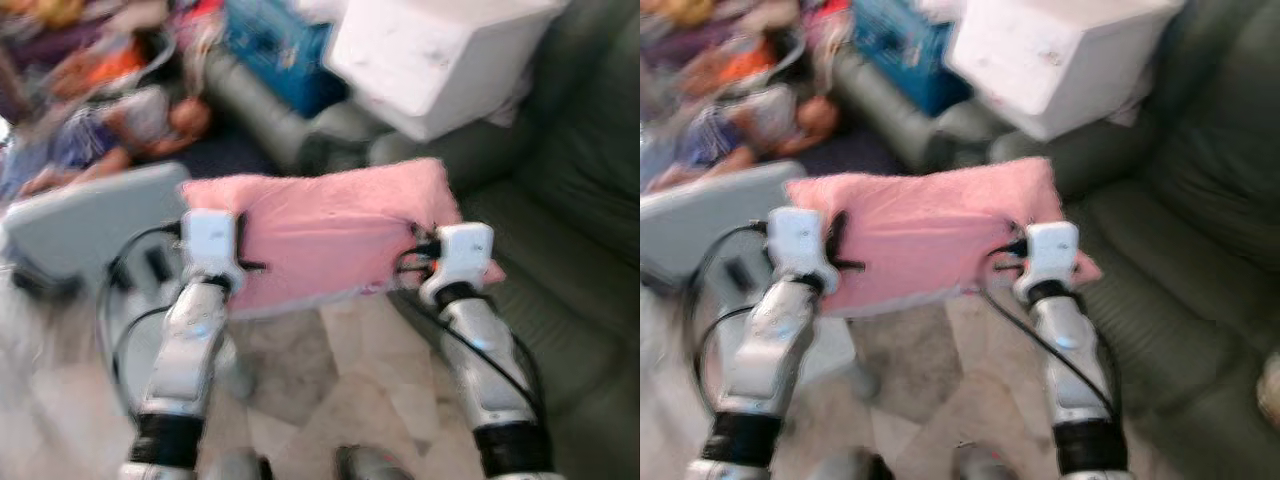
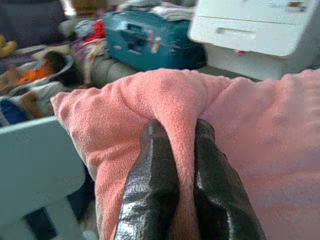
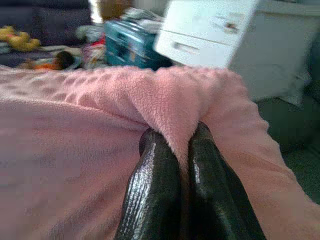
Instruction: Move the pillow to the sofa
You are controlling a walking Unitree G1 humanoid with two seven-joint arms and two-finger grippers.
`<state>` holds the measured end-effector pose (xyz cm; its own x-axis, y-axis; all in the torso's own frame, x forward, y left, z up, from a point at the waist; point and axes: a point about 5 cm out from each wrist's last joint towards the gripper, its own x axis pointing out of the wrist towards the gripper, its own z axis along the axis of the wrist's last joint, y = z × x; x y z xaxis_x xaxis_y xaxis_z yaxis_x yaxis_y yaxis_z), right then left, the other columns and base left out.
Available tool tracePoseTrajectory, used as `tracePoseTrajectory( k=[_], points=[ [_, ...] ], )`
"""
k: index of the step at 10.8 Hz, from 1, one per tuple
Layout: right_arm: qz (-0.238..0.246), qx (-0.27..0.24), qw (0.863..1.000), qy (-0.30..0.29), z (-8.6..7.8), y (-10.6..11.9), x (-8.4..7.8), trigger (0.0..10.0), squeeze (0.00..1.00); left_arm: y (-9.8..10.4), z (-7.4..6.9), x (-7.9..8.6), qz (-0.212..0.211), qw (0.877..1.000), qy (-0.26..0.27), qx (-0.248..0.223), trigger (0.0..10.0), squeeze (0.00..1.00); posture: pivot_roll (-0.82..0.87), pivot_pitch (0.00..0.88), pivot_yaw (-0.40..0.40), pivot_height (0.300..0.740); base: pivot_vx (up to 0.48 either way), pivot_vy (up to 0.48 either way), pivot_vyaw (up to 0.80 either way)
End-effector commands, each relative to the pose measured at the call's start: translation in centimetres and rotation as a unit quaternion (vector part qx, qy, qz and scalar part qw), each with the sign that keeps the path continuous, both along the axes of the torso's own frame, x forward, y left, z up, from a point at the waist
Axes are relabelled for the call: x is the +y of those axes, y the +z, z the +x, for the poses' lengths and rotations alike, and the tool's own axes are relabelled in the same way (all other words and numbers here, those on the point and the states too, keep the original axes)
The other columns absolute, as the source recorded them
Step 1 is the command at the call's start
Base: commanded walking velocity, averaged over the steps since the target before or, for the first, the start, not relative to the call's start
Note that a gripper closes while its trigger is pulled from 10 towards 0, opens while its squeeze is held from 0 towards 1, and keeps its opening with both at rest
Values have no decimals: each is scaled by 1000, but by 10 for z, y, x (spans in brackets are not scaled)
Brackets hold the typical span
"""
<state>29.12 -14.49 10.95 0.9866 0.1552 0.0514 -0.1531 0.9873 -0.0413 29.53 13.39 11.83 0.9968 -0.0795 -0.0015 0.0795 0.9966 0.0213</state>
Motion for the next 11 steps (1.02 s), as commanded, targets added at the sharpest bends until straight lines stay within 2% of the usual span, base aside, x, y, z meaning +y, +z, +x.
tracePoseTrajectory(
  k=[1, 11],
  points=[
    [-8, 0, 1000, -14, 0, 1, -10, 10000, 0, 3, 0, -13, -3, 1000, -21, -8, 10000, 0, -52, 58, -26, 740, 0, 0, -800],
    [-12, 3, 1000, -15, -1, -1, -10, 10000, 0, 6, -3, -21, -4, 998, -57, -26, 10000, 0, -57, 72, -29, 740, 0, 0, -800]
  ],
)
